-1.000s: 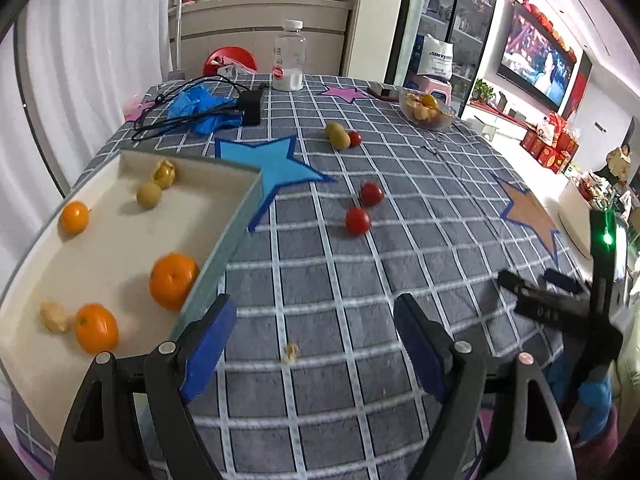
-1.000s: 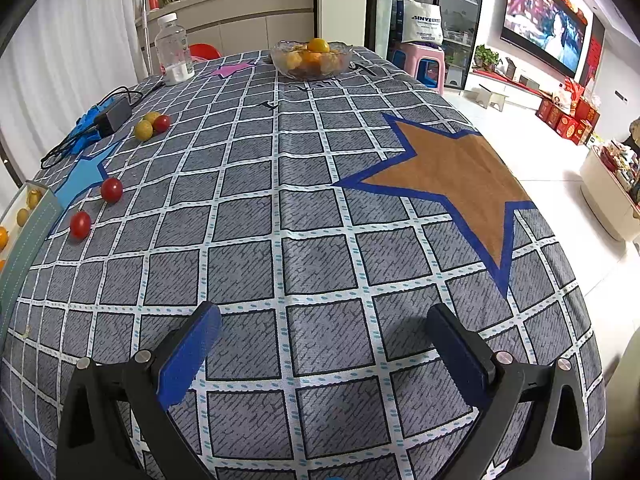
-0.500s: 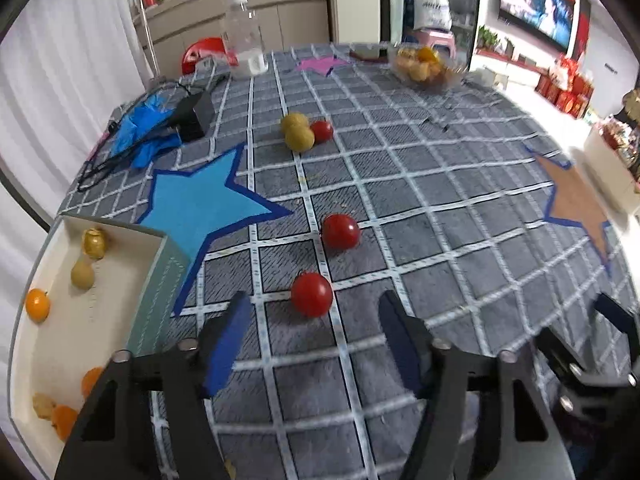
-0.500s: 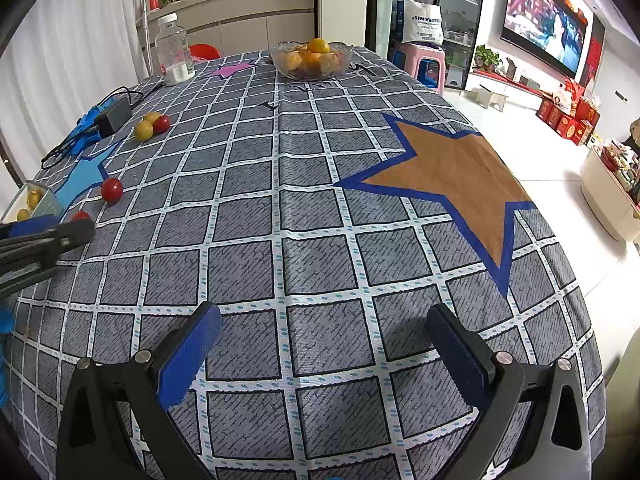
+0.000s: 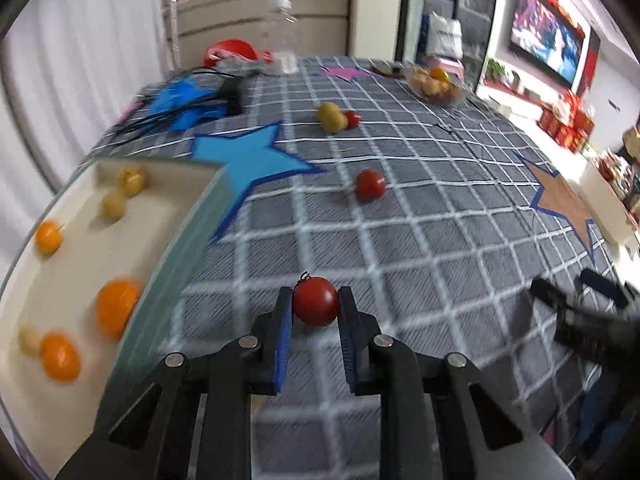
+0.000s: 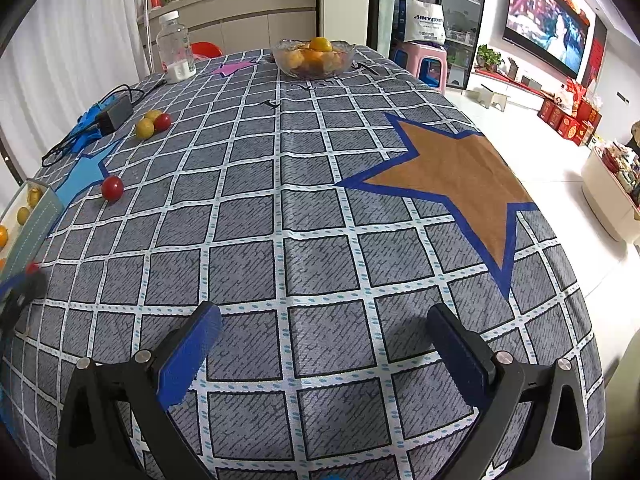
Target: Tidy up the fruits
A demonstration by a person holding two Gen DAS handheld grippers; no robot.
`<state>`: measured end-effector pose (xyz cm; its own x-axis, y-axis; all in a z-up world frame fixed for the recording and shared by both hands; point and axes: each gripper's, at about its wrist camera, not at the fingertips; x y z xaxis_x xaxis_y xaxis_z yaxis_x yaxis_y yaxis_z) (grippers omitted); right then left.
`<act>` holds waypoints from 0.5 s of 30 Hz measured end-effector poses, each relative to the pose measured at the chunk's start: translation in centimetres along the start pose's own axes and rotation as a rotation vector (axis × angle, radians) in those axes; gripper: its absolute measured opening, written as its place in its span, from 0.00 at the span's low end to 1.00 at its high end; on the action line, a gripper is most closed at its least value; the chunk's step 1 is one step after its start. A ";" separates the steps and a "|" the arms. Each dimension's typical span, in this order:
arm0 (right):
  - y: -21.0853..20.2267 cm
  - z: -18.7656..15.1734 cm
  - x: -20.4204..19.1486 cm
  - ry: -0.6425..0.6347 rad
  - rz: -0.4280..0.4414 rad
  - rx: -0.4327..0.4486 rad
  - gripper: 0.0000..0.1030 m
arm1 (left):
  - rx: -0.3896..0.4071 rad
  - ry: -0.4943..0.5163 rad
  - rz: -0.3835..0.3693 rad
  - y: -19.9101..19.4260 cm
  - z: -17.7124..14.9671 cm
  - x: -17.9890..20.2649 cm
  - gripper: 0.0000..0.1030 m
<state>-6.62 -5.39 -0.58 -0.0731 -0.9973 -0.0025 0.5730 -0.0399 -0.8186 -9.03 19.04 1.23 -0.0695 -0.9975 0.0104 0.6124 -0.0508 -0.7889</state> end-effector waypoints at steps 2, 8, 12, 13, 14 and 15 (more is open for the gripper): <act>0.4 0.6 -0.3 -0.009 0.009 -0.037 1.00 | 0.031 -0.016 0.019 -0.8 -1.5 -1.0 0.23; -0.3 2.9 -5.3 -0.094 0.156 -0.030 1.00 | 0.052 -0.028 0.019 -0.2 -2.4 -1.9 0.24; 0.1 5.1 -10.3 -0.200 0.174 0.045 1.00 | 0.059 -0.035 0.004 -0.3 -2.6 -2.1 0.24; 0.5 5.6 -11.3 -0.219 0.172 0.052 1.00 | 0.060 -0.034 0.002 -0.3 -2.6 -2.0 0.24; 1.1 6.0 -12.3 -0.234 0.173 0.055 0.95 | 0.060 -0.035 0.001 -0.3 -2.6 -2.1 0.24; 1.6 6.4 -13.2 -0.249 0.181 0.053 0.81 | 0.060 -0.036 0.000 -0.3 -2.7 -2.1 0.24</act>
<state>0.49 7.36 1.81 0.2322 -0.9727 0.0008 0.6010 0.1428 -0.7864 -11.17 21.27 -0.23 -0.0416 -0.9986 0.0338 0.6589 -0.0528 -0.7504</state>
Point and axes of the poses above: each gripper's, at about its wrist camera, not at the fingertips, and y roughly the way its jaws point, x to its right, z to its top, and after that the axes turned 1 degree about y, right-handed
